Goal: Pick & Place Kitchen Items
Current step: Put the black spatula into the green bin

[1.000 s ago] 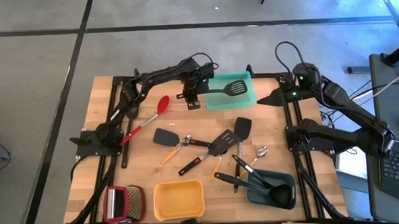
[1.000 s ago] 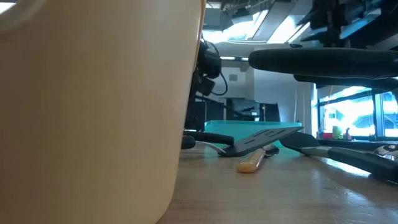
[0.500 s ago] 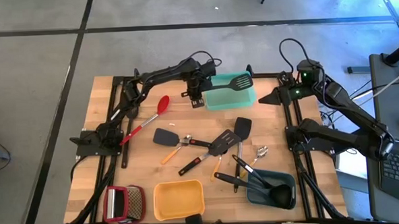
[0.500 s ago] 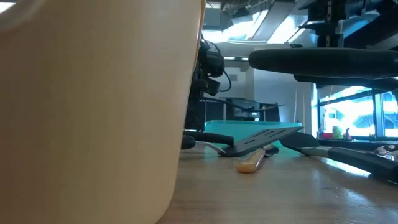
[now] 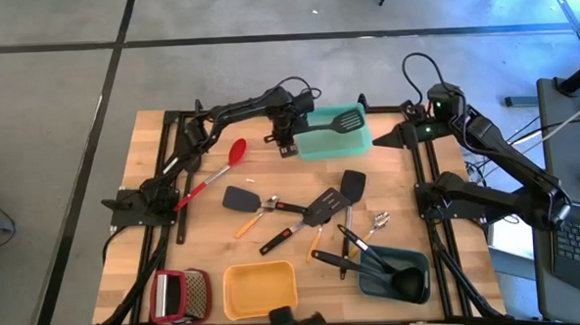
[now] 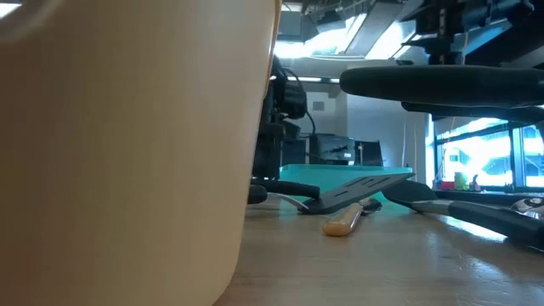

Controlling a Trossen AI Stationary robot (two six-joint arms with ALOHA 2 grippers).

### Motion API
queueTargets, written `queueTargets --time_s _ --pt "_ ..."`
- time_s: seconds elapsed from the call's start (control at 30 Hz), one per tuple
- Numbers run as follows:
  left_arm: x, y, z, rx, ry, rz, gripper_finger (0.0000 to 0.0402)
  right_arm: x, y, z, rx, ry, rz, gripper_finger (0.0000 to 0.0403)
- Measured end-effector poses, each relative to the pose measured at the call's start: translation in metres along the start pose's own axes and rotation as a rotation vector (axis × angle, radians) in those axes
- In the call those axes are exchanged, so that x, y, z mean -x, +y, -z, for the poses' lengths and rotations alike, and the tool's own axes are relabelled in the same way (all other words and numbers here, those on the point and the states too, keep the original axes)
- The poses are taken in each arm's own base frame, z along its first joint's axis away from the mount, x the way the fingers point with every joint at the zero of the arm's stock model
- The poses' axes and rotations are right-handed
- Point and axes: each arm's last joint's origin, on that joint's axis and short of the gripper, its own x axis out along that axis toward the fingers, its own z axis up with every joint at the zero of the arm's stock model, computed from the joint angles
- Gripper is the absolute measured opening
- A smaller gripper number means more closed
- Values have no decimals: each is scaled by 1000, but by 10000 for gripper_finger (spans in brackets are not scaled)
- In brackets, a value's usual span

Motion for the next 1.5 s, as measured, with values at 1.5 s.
queueTargets --time_s 1.5 --pt "23 -3 17 -49 88 11 18 1 -9 -19 22 -44 -42 177"
